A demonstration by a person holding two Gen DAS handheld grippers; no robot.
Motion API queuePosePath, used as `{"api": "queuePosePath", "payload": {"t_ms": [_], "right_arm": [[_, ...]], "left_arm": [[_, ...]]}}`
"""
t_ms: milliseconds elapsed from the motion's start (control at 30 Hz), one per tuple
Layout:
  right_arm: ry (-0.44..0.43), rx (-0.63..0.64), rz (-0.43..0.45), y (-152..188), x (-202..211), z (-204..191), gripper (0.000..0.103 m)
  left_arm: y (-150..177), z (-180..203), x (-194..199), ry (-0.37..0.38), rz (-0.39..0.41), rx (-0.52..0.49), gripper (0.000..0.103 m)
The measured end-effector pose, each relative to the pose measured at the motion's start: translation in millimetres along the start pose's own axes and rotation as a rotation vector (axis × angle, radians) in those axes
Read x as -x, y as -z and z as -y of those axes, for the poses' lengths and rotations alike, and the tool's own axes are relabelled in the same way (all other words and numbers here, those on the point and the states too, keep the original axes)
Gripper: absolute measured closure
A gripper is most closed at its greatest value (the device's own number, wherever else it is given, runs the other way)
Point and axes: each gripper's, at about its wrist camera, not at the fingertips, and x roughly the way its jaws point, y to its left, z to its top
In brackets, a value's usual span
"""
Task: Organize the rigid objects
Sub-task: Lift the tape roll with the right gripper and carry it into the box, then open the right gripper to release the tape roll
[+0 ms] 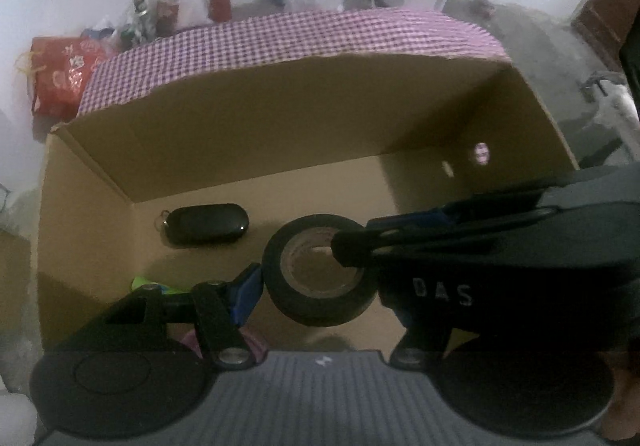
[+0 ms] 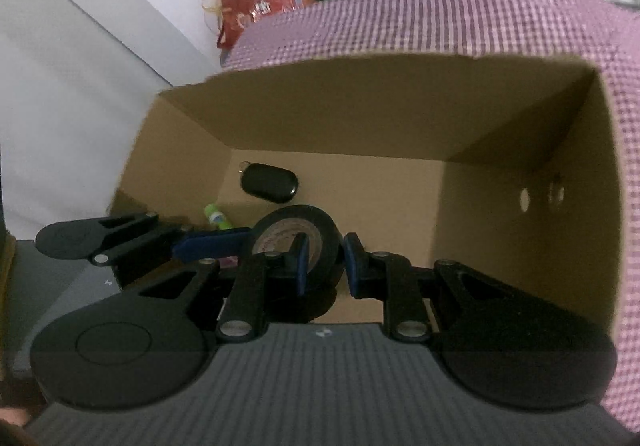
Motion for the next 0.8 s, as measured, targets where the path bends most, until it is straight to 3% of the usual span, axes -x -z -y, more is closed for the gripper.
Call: {"api": "queuePosePath", "payload": {"t_ms": [267, 400, 633, 800], "right_arm": [[-0.054, -0.059, -0.020, -5.0, -26.5, 11.9, 0.082], [-0.088, -0.084, -0.004, -2.5, -26.2, 13.1, 0.078], [-0.129, -0.087, 0.066, 4.2, 5.9, 6.7, 0.076], [-0.169, -0.049, 0.154, 21.6, 57.2, -1.7, 0.075]], "left_arm": [[-7.5, -3.0, -8.2, -0.070, -0.025, 0.028, 0.035], [-6.0, -4.8, 0.9, -0.066, -0.009, 0.037, 0.031], [-2.3, -1.9, 35.8, -0.037, 0.063, 0.051, 0.028], [15.9, 7.3, 83.7, 0.010, 0.166, 0.006, 0.020]]}}
